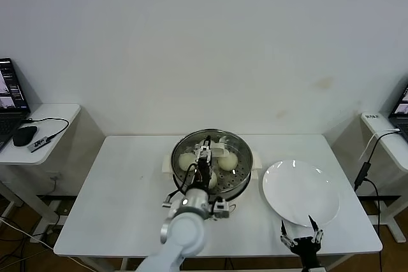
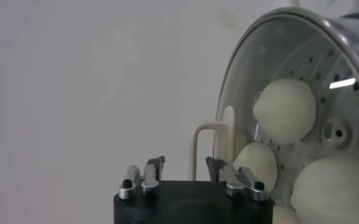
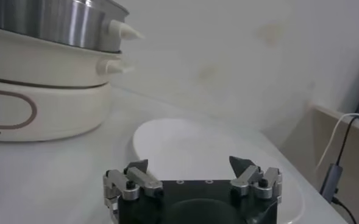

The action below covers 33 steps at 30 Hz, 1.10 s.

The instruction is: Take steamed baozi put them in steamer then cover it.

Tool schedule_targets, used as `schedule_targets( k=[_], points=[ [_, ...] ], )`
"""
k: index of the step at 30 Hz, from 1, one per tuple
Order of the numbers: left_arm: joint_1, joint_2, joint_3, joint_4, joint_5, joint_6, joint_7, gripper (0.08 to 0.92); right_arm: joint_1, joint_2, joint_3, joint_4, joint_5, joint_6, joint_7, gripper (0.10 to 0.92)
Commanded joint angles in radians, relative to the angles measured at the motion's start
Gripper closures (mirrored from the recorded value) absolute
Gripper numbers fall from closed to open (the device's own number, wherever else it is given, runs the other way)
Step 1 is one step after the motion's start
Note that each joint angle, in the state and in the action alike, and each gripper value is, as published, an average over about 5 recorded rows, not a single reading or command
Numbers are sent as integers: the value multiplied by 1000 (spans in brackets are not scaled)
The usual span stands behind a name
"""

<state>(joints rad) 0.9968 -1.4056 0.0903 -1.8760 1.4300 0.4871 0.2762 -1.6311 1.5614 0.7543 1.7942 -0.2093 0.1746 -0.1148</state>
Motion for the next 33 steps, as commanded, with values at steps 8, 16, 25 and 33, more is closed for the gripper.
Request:
schedule_targets(
  k=[8, 16, 25, 33],
  points=[
    [462, 121, -344, -354, -889, -338, -427, 179, -26, -41, -2, 20, 36, 14, -1, 203],
    [690, 128, -653, -317, -1589, -560, -537, 177, -35, -48, -27, 35, 51, 16, -10, 203],
    [856, 90, -660, -287, -1659, -640, -524, 177, -111, -133, -80, 75, 195, 36, -31, 203],
    [895, 77, -645, -248, -1669, -668, -489, 177, -200, -232, -97, 145, 276, 16, 15, 203]
  ],
)
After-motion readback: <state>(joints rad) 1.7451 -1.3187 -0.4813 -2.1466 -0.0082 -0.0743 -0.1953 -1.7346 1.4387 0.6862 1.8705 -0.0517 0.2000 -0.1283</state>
